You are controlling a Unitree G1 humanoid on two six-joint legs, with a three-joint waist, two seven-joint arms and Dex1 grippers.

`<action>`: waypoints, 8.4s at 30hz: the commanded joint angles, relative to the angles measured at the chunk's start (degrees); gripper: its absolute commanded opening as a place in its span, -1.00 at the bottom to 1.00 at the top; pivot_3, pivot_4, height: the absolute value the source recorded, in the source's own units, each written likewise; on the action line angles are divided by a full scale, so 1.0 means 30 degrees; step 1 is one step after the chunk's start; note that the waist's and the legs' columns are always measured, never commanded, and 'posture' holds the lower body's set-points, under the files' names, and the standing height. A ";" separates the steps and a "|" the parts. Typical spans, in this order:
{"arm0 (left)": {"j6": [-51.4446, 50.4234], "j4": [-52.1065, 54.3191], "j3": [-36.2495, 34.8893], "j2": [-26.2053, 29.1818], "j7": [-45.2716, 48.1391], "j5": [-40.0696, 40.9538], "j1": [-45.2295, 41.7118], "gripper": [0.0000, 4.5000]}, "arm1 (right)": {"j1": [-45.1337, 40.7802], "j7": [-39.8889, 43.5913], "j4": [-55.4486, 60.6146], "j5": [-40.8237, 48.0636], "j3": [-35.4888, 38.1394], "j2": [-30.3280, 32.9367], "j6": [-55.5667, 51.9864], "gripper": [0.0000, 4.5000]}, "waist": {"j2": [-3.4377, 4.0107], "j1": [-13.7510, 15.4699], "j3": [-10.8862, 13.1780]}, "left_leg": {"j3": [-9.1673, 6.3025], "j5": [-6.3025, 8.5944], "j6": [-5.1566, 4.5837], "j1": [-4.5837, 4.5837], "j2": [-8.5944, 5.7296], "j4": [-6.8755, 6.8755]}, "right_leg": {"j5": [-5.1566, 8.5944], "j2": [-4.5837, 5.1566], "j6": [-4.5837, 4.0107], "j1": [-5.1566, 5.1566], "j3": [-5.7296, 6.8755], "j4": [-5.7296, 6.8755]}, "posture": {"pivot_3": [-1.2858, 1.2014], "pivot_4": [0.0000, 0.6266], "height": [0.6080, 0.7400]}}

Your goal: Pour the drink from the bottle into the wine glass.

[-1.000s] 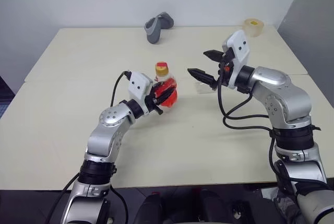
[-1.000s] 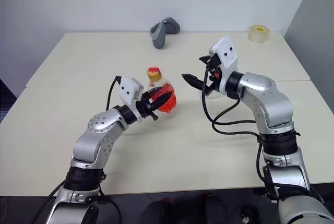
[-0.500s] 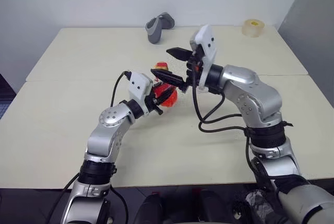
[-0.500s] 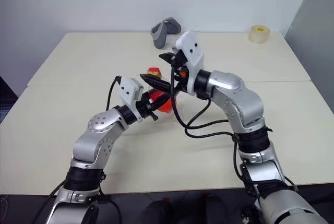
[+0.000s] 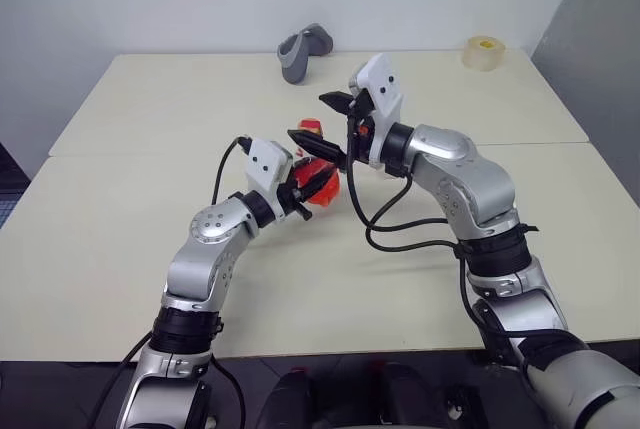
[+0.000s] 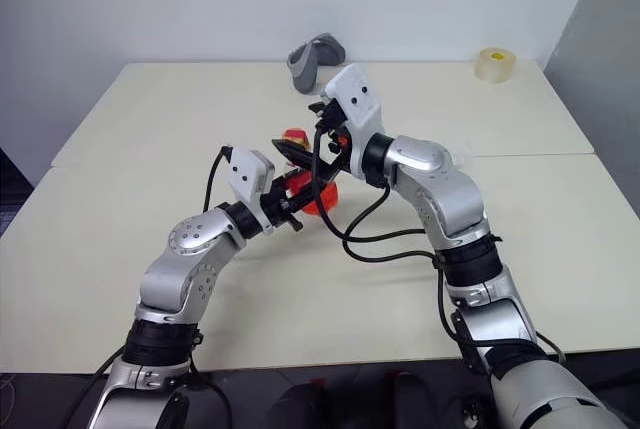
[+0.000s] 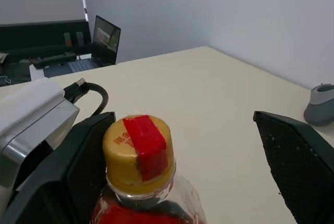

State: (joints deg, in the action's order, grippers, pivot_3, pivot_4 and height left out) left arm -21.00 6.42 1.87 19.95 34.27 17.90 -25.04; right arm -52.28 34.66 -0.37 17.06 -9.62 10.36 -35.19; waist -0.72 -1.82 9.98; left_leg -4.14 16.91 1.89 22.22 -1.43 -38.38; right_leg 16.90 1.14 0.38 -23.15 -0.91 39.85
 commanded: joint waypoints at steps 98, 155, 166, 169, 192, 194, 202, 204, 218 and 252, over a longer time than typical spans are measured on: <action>0.0186 0.1262 -0.0700 0.0374 0.0618 0.0304 0.0120 -0.45 | -0.0420 0.0980 0.1803 0.2964 0.0270 -0.0248 -0.1816 1.00 | -0.0006 0.0001 -0.0002 | -0.0041 0.0002 -0.0006 0.0157 -0.0002 -0.0161 | -0.0001 -0.0003 -0.0001 -0.0061 0.0037 0.0039 | 0.03 -0.52 1.00; -0.1064 0.8505 -0.0448 0.4643 0.4415 0.4013 0.7558 -0.52 | -0.3028 1.3266 0.2616 0.5402 0.1115 0.6490 0.0779 -0.45 | -0.0002 0.0059 0.0001 | -0.0059 0.0046 -0.0083 0.0151 0.0000 -0.0154 | 0.0000 0.0008 -0.0003 -0.0043 0.0059 0.0017 | 0.03 -0.52 1.00; -0.1739 0.8800 -0.0554 0.4012 0.2681 0.3771 0.6858 -0.53 | 0.0272 0.9225 0.4225 0.4992 0.2143 0.7156 -0.1246 -0.45 | -0.0041 0.0214 -0.0023 | -0.0075 0.0046 -0.0083 0.0155 0.0005 -0.0157 | 0.0000 0.0006 -0.0004 -0.0030 0.0071 0.0012 | 0.03 -0.52 1.00; -0.1963 0.9097 -0.0114 0.3290 0.1220 0.3362 0.6842 -0.53 | 0.3336 0.5861 0.5565 0.4038 0.2847 0.7168 -0.1973 -0.45 | -0.0040 0.0301 -0.0022 | -0.0066 0.0046 -0.0083 0.0164 -0.0001 -0.0174 | -0.0001 0.0011 -0.0003 -0.0024 0.0056 0.0011 | 0.03 -0.52 1.00; -0.0757 0.4734 0.0588 0.0006 -0.2419 0.0082 0.3339 -0.54 | 1.2475 -0.8599 0.4319 -0.2738 0.3653 0.0576 -0.1819 0.40 | -0.0038 0.0422 -0.0025 | -0.0009 0.0001 -0.0004 0.0132 0.0001 -0.0158 | 0.0001 -0.0021 0.0001 -0.0031 0.0009 0.0040 | 0.03 -0.52 1.00; -0.0678 0.4570 0.0498 -0.0100 -0.2634 -0.0052 0.3292 -0.54 | 1.2633 -0.8659 0.4732 -0.2681 0.3714 0.0614 -0.2156 0.70 | -0.0036 0.0412 -0.0027 | -0.0009 0.0002 -0.0006 0.0130 0.0001 -0.0157 | 0.0001 -0.0022 0.0001 -0.0031 0.0009 0.0042 | 0.03 -0.52 1.00; -0.0819 0.3978 -0.0453 -0.1013 -0.4726 -0.0685 0.3119 -0.54 | 1.2258 -0.6525 0.9674 -0.1184 0.3849 0.2703 -0.4194 0.99 | -0.0036 0.0443 -0.0026 | -0.0018 0.0008 -0.0016 0.0135 -0.0003 -0.0166 | 0.0002 -0.0019 0.0004 -0.0025 0.0012 0.0041 | 0.03 -0.52 1.00; -0.0580 0.3320 -0.0933 -0.1194 -0.5693 -0.1220 0.2766 -0.54 | 1.1678 -0.5166 1.0856 -0.0562 0.3243 0.3679 -0.4220 0.99 | -0.0036 0.0395 -0.0026 | -0.0030 0.0013 -0.0024 0.0131 0.0004 -0.0162 | 0.0002 -0.0026 0.0003 -0.0026 0.0025 0.0042 | 0.03 -0.52 1.00; 0.3162 -0.3748 -0.4489 -0.1048 -1.0176 -0.3503 -0.0735 -0.54 | 0.6443 -0.0570 0.8223 0.1540 -0.0201 0.2467 -0.1483 0.99 | -0.0057 0.0109 -0.0033 | -0.0045 0.0001 -0.0004 0.0138 -0.0003 -0.0167 | 0.0000 -0.0021 0.0002 -0.0026 0.0043 0.0034 | 0.03 -0.52 1.00; 0.6654 -0.9422 -0.6044 -0.0676 -0.8801 -0.2185 -0.1631 0.98 | 0.5768 -0.1640 0.6675 0.0697 -0.0434 0.0590 -0.0261 1.00 | -0.0070 0.0067 -0.0042 | -0.0049 0.0000 -0.0002 0.0148 -0.0010 -0.0177 | -0.0003 0.0000 -0.0001 -0.0055 0.0046 0.0049 | 0.03 -0.52 1.00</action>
State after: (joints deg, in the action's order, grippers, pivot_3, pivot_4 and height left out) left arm -1.03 -25.03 -16.04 17.48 7.99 11.07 -30.22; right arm -33.47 29.88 18.66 19.11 -12.28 12.48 -37.62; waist -0.93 -1.62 9.85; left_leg -4.29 16.91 1.89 22.66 -1.46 -38.91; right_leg 16.89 1.15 0.38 -23.31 -0.77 39.99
